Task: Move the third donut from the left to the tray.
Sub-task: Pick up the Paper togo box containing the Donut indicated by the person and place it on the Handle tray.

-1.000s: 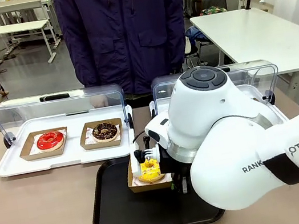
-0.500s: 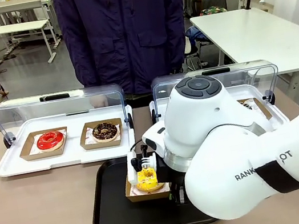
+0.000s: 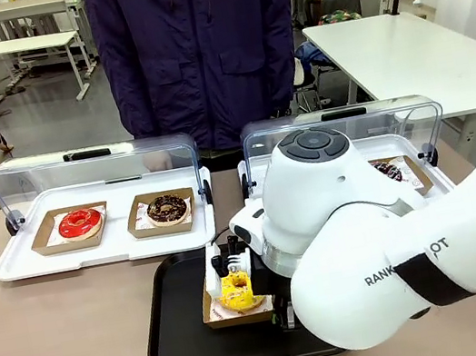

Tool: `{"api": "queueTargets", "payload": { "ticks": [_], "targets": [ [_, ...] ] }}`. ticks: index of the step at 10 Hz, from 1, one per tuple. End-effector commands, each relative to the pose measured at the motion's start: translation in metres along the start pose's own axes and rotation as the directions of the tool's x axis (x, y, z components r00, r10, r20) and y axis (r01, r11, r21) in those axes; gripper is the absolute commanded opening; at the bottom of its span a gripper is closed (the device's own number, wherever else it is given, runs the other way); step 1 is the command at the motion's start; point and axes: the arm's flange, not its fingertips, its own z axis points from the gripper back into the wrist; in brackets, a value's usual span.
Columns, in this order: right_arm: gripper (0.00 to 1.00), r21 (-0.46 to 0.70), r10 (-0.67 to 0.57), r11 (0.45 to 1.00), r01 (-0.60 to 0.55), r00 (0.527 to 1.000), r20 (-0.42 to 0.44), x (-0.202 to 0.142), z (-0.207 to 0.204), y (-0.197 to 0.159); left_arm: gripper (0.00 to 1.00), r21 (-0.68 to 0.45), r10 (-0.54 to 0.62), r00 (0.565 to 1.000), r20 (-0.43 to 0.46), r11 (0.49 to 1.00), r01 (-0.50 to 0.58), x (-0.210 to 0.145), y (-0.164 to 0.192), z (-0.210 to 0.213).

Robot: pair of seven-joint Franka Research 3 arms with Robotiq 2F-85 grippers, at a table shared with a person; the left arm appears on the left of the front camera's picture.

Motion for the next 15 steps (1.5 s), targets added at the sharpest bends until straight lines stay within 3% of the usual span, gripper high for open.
{"api": "queueTargets", "payload": {
  "ticks": [1, 4, 5, 6, 7, 9, 10, 12, 15],
  "targets": [
    [0.02, 0.026, 0.016, 1.000, -0.016, 1.000, 0.012, -0.106, -0.008, 0.060, 1.00, -0.010, 0.004, 1.000, -0.016, 1.000, -0.004, 0.001, -0.002, 0.001],
    [0.02, 0.030, 0.022, 0.999, -0.022, 1.000, 0.010, -0.106, -0.008, 0.060, 1.00, -0.010, 0.004, 1.000, -0.016, 1.000, -0.004, 0.001, -0.002, 0.001],
    [0.46, 0.023, 0.013, 1.000, -0.013, 1.000, 0.021, -0.105, -0.008, 0.063, 1.00, -0.010, 0.004, 1.000, -0.016, 1.000, -0.004, 0.001, -0.002, 0.001],
    [0.61, 0.018, 0.036, 0.999, -0.036, 0.999, 0.006, -0.104, -0.006, 0.061, 1.00, -0.010, 0.004, 1.000, -0.016, 1.000, -0.004, 0.001, -0.002, 0.001],
    [1.00, 0.013, 0.042, 0.999, -0.042, 0.999, 0.008, -0.101, -0.003, 0.062, 1.00, -0.010, 0.004, 1.000, -0.016, 1.000, -0.004, 0.001, -0.002, 0.001],
    [1.00, 0.000, 0.047, 0.999, -0.047, 0.999, 0.018, -0.099, 0.006, 0.063, 1.00, -0.010, 0.004, 1.000, -0.016, 1.000, -0.004, 0.001, -0.002, 0.001],
    [0.84, -0.010, 0.048, 0.999, -0.048, 0.999, 0.022, -0.098, 0.013, 0.063, 1.00, -0.010, 0.004, 1.000, -0.016, 1.000, -0.004, 0.001, -0.002, 0.001],
    [1.00, -0.023, 0.046, 0.999, -0.045, 0.999, 0.028, -0.092, 0.034, 0.063, 1.00, -0.010, 0.004, 1.000, -0.016, 1.000, -0.004, 0.001, -0.002, 0.001],
    [1.00, -0.018, 0.058, 0.998, -0.057, 0.997, 0.049, -0.086, 0.065, 0.065, 1.00, -0.010, 0.004, 1.000, -0.016, 1.000, -0.004, 0.001, -0.002, 0.001]
  ]
}}
